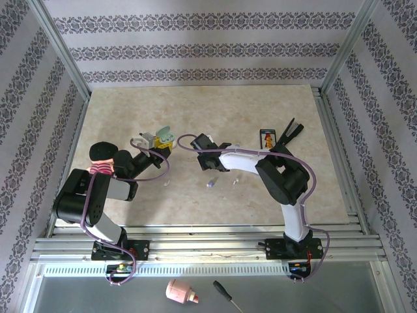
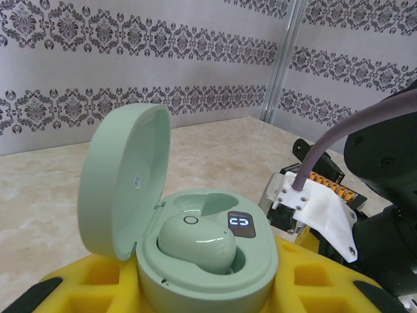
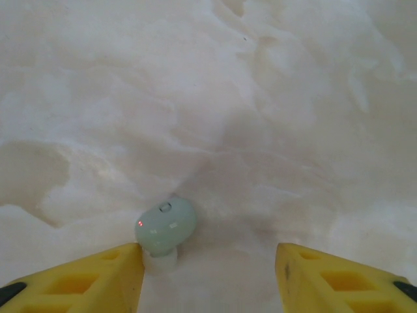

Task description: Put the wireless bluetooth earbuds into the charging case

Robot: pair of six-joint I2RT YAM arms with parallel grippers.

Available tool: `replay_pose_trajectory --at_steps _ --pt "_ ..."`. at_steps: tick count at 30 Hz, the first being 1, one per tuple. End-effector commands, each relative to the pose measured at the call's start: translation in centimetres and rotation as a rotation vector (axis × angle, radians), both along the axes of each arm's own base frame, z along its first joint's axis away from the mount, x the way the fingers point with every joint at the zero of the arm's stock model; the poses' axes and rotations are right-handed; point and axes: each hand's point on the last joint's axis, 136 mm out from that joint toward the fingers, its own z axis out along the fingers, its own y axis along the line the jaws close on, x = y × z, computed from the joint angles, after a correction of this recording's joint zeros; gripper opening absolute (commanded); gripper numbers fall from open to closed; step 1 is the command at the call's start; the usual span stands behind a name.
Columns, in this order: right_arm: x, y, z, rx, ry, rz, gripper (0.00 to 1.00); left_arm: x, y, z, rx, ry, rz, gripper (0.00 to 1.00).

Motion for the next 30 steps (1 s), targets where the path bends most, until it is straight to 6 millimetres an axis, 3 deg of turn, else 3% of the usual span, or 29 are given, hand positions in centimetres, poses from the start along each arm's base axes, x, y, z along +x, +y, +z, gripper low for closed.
replay_pose_trajectory --at_steps 1,6,13,23,30 --pt "-0.2 -2.3 1.4 -0.043 -0.018 -0.035 0.55 -0.2 0.1 2.0 -0.019 -0.073 -0.014 0.20" --pt "0.1 -3.4 2.7 -0.068 -0.058 -0.054 0.55 -0.1 0.3 1.9 -0.017 -0.075 0.001 0.20" --pt "-0.2 -0.6 4.2 -0.011 -0.074 0.013 0.55 0.7 1.6 1.5 -0.014 -0.048 0.082 0.20" --pt "0.3 2.7 3.3 -0.233 -0.119 0.067 0.46 2.0 6.5 2.0 -0.009 -0.005 0.284 0.20" --pt "0.8 3.2 2.4 -0.369 -0.145 0.082 0.40 1.8 7.3 2.4 0.014 0.001 0.301 0.20"
